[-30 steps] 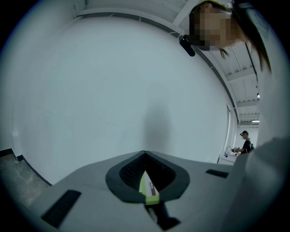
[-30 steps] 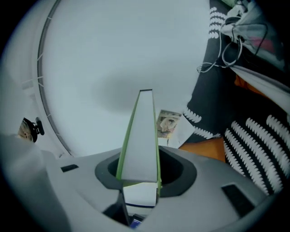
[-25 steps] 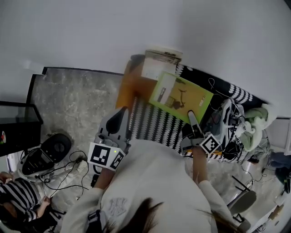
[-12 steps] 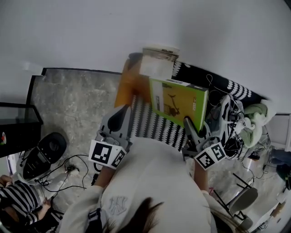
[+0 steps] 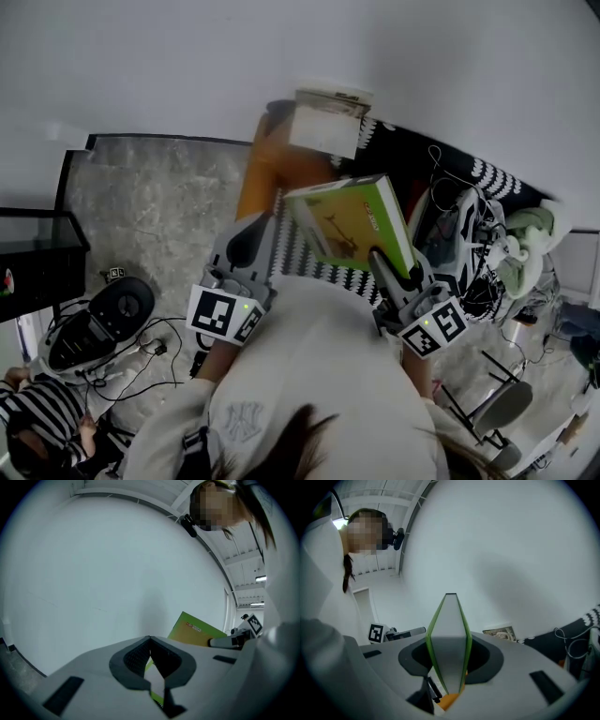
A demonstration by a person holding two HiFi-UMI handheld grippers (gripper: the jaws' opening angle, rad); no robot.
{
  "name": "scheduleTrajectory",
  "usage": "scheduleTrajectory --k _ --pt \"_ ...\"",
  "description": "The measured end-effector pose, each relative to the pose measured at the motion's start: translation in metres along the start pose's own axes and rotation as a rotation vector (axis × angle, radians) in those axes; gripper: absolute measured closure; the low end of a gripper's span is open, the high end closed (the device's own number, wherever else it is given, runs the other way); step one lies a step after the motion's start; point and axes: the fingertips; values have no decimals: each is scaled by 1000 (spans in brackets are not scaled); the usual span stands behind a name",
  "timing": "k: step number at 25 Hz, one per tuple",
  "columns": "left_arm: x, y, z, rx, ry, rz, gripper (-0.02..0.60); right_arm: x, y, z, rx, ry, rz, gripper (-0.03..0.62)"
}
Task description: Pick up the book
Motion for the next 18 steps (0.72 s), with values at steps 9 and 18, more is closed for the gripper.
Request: scheduleTrajectory --k 9,18 --pt "4 2 5 -4 6 -3 572 1 5 -4 27 -11 -19 444" --pt "6 1 5 -6 4 -6 572 0 6 -6 109 -3 -39 445"
Point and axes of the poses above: the fingertips, and each gripper's own axes: x backward along the fingers, z to its right, y out of its underside, and after that the axes turned 6 degrees about z, right-handed
